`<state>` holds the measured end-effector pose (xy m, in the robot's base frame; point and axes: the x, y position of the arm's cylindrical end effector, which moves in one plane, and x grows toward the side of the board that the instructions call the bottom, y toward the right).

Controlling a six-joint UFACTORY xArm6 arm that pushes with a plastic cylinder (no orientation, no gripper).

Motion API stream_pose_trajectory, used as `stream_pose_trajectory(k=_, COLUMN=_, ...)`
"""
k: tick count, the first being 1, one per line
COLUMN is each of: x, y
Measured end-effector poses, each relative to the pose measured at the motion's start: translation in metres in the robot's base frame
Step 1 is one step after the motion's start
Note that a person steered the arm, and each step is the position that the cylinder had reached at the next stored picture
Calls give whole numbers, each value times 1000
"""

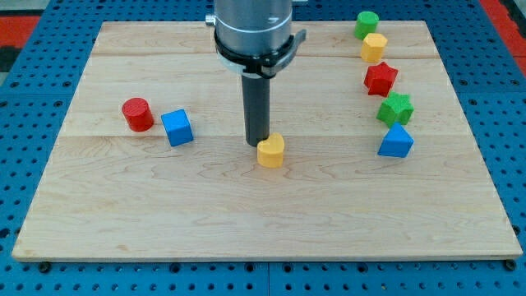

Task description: Move yellow heart to the bottom of the blue triangle

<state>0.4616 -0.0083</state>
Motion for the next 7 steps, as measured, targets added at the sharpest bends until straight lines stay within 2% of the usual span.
stream_pose_trajectory(k=1, x=32, y=-9)
stream_pose_trajectory(k=2, x=39, y=11)
stream_pose_trajectory(k=5, x=30, y=137)
stream_pose_trajectory(k=6, x=21, y=167)
stream_pose_trajectory(k=7, x=32, y=168)
